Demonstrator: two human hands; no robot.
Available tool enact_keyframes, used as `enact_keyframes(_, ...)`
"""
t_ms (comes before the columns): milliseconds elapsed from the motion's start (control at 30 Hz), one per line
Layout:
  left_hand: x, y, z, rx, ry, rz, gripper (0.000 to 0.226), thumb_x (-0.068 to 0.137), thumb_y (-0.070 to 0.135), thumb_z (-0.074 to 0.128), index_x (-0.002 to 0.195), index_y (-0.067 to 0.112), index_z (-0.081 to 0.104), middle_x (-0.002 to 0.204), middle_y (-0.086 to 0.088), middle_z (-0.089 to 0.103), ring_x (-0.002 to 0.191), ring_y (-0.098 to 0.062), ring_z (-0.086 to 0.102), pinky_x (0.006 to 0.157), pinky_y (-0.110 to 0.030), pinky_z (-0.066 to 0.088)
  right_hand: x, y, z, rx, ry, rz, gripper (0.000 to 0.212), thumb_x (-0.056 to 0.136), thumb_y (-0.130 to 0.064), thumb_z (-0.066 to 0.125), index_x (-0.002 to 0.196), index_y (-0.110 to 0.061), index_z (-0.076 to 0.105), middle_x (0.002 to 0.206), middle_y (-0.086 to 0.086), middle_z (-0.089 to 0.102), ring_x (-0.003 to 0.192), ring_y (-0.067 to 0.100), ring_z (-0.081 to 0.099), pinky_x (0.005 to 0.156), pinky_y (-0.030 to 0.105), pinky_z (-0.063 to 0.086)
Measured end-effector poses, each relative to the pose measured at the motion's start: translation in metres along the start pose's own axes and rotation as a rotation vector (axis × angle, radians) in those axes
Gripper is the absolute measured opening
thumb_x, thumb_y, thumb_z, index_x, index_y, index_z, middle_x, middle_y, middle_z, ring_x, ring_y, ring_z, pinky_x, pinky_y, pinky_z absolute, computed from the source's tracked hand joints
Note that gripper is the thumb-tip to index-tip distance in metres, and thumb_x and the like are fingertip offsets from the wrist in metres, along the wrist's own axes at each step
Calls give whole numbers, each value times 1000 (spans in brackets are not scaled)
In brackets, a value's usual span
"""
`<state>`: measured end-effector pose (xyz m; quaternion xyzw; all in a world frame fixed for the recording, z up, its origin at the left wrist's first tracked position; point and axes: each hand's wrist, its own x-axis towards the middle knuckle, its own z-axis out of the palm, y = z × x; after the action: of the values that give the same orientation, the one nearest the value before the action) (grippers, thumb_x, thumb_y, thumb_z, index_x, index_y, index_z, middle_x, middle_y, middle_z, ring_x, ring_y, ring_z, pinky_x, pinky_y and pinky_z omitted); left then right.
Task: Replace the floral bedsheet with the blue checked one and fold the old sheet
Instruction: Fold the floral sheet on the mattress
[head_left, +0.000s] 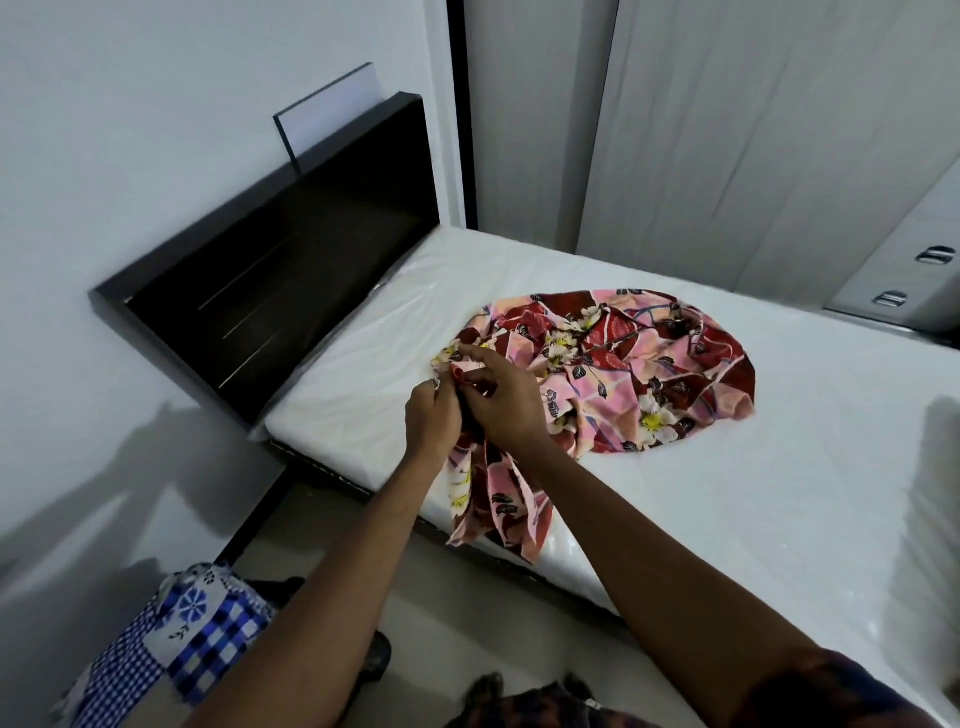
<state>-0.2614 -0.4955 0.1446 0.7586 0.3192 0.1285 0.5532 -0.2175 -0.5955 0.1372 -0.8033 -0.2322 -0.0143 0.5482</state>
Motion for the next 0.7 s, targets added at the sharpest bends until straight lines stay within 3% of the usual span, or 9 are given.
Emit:
enact_keyframes(167,-4,10,-8,-25,-125,10,57,99,59,42,112,12,71,104,-3,73,95,-17,70,86,-32,58,-7,-4,8,-37,16,-47,58,87,-11,65,143,-20,53,103,1,78,78,10,74,67,32,62)
enact_keyframes(300,-3,18,-6,156,-65,111,47,106,40,39,108,3,68,102,-12,71,98,-27,68,76,-28,48,-28,-2,8,137,105,4,67,86,-8,72,146,-22,45,116,-1,74,90,7,73,72,26,62)
enact_keyframes(400,-5,25,-9,277,31,241,47,107,34,39,103,-5,66,103,-22,69,98,-34,65,70,-26,36,-54,10,10,108,276,104,64,83,-24,80,138,-29,47,117,-7,66,97,6,67,75,25,59)
enact_keyframes(533,-10,50,-11,287,44,375,44,106,33,41,85,-1,61,90,-23,69,85,-36,64,64,-28,31,-86,34,14,-152,212,128,69,82,-43,75,141,-30,42,131,-5,58,108,7,57,87,33,56)
enact_keyframes(633,-18,77,-5,227,37,435,43,106,32,43,87,-1,62,84,-15,66,75,-25,58,57,-19,29,-88,41,13,-182,280,293,69,85,-30,69,145,-41,37,135,-7,59,111,12,59,84,39,58)
enact_keyframes(700,-21,93,0,171,33,377,40,106,34,42,89,3,61,82,-6,61,70,-15,53,52,-13,34,-82,46,7,-250,277,342,76,82,-23,68,146,-47,36,118,-10,63,101,14,61,72,36,58)
